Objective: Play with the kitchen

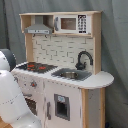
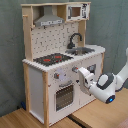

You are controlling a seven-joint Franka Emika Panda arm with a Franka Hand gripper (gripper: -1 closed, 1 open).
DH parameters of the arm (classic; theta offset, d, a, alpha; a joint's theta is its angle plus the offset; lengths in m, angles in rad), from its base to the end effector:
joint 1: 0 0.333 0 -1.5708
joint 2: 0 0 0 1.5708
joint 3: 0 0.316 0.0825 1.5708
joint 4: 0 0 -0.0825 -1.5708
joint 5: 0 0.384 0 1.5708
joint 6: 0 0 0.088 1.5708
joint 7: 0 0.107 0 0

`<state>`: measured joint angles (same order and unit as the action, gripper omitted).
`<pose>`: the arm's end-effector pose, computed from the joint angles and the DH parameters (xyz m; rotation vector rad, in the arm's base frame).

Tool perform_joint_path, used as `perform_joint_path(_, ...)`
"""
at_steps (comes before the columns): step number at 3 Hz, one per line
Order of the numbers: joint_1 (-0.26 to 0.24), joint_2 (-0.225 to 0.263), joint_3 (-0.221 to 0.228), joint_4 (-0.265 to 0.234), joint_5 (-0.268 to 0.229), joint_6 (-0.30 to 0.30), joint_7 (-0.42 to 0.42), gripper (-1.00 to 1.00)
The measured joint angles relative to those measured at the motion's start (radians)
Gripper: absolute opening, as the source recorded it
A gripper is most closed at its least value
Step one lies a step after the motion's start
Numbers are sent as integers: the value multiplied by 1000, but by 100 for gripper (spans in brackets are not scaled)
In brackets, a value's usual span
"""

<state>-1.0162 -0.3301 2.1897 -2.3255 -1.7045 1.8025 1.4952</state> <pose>0.2714 0.4373 0.3029 1.4406 0.7554 1.5465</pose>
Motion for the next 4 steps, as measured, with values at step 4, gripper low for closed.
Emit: perform_joint_path(4, -70, -46, 4, -3, 2, 102, 432, 100)
